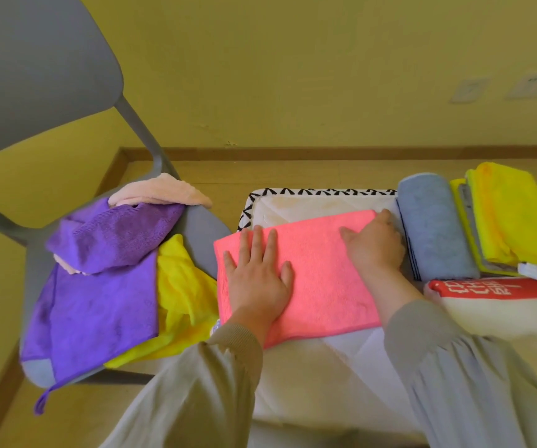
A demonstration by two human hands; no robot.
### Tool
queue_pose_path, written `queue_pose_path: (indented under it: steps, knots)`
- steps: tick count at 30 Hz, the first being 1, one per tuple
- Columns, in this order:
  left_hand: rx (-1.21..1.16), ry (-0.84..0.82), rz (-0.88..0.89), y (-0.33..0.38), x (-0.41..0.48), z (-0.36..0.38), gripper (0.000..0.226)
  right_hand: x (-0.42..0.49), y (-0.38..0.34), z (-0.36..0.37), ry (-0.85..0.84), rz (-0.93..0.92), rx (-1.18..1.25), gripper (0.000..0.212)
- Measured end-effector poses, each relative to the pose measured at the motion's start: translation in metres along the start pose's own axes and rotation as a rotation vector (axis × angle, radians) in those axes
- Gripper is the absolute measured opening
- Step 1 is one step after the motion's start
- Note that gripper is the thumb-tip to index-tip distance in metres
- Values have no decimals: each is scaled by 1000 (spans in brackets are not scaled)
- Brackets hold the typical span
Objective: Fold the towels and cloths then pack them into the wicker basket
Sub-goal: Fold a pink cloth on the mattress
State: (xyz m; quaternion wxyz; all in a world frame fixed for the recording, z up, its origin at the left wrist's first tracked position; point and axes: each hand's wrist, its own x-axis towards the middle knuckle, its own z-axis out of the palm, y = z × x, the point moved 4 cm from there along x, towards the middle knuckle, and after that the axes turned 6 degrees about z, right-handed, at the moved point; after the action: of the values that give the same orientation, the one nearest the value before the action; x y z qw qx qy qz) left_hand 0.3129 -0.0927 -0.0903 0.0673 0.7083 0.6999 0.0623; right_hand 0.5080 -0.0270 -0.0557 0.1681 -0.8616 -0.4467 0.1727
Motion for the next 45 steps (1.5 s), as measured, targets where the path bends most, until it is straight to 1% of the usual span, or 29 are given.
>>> queue_pose_path:
  steps: [2,3,5,6,9,10,11,13,14,17,19,20,25,28,30,33,36,39,43,45]
  knots:
    - [-9,0,-3,0,0,0,66,-1,-2,-5,79,19,114,39]
    - [-12,-9,0,1,0,0,66,-1,-2,-7,91,33,164,31]
    - [-2,-33,9,2,2,-2,66,1,-4,-12,60,44,277,21]
    - [3,-54,10,2,3,-3,65,0,-5,-16,25,47,347,18]
    - [-2,-183,24,0,4,-9,64,-12,-10,-25,-52,24,499,34]
    - [-11,-233,36,-2,4,-12,63,-18,-14,-28,-79,-17,528,32]
    - [-34,-272,46,-3,5,-17,64,-25,-19,-32,-109,-65,556,26]
    - [-137,-278,43,-6,2,-35,66,-43,-31,-44,-174,-164,628,14]
    - [-237,-246,27,-6,3,-46,68,-50,-37,-50,-202,-205,663,14]
    - [-667,-93,-69,-6,-3,-90,67,-78,-56,-71,-265,-335,703,15]
    - [-933,-49,-124,-4,-6,-123,62,-94,-66,-85,-313,-399,694,15]
    - [-1006,-47,-112,-2,-6,-136,60,-100,-69,-90,-328,-427,681,18]
    - [-1039,-22,71,4,-34,-223,50,-143,-95,-140,-348,-571,655,23]
    - [-1115,17,83,8,-55,-263,41,-168,-107,-168,-315,-629,624,33]
    - [-1102,62,94,11,-69,-288,28,-184,-112,-187,-289,-661,614,32]
    - [-1050,113,120,16,-90,-321,3,-205,-120,-214,-263,-715,606,28]
    - [-978,204,89,16,-102,-344,12,-221,-130,-240,-232,-747,563,23]
    - [-920,325,76,15,-114,-365,17,-234,-137,-262,-247,-768,455,21]
    - [-871,489,60,9,-128,-386,12,-240,-141,-279,-255,-814,156,25]
    - [-833,547,44,3,-135,-395,11,-241,-137,-284,-257,-804,-12,30]
